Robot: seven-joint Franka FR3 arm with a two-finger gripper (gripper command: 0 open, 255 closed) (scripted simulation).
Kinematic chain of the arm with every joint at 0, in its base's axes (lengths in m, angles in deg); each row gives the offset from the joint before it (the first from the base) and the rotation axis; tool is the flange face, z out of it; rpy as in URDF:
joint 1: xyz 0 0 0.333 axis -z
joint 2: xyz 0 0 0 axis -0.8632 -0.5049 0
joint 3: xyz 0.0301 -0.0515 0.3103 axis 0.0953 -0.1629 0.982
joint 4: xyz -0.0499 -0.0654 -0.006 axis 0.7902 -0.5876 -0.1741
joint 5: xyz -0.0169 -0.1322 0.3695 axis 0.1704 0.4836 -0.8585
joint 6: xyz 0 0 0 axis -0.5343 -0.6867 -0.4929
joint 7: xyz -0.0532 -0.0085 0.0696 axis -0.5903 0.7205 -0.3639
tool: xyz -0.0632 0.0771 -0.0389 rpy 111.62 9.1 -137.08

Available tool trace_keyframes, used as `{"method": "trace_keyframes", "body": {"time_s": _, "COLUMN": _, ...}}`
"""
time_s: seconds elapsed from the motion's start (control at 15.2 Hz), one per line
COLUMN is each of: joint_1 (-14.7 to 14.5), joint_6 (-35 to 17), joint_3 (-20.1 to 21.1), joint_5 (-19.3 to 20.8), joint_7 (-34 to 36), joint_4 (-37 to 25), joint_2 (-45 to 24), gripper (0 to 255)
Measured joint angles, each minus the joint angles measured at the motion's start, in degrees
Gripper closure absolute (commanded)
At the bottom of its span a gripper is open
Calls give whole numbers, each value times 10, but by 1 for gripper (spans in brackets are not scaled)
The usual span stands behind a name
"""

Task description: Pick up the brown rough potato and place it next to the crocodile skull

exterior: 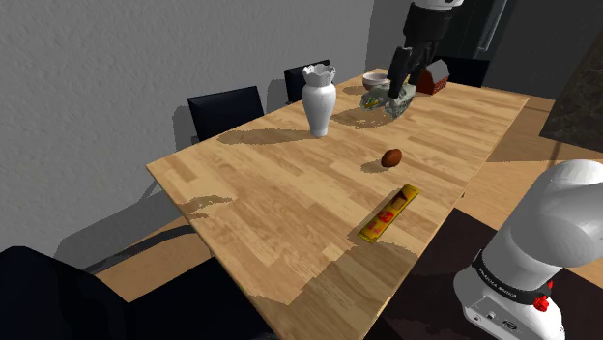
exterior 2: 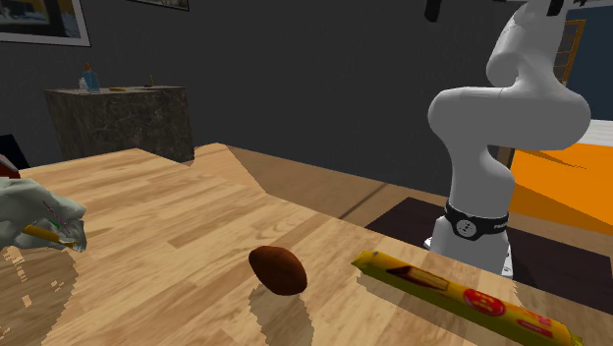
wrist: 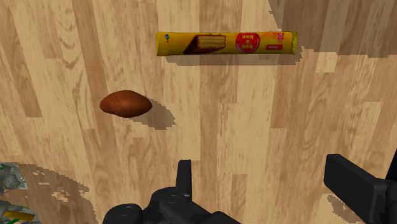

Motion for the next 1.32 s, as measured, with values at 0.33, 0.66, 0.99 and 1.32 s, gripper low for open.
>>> {"method": "trace_keyframes", "body": {"time_s": 0.33, "joint_1": 26, "joint_6": -44, "joint_3": 4, "joint_5": 3, "joint_7": 45, "joint_4": 20, "joint_2": -37, "gripper": 0}}
{"method": "trace_keyframes", "body": {"time_s": 0.66, "joint_1": 68, "joint_6": -110, "joint_3": 11, "joint_5": 9, "joint_7": 124, "joint_4": 40, "joint_2": -105, "gripper": 0}}
{"method": "trace_keyframes", "body": {"time_s": 0.99, "joint_1": 109, "joint_6": -181, "joint_3": 14, "joint_5": 18, "joint_7": 204, "joint_4": 54, "joint_2": -185, "gripper": 0}}
{"method": "trace_keyframes", "body": {"time_s": 1.32, "joint_1": 148, "joint_6": -240, "joint_3": 10, "joint_5": 30, "joint_7": 282, "joint_4": 57, "joint_2": -263, "gripper": 0}}
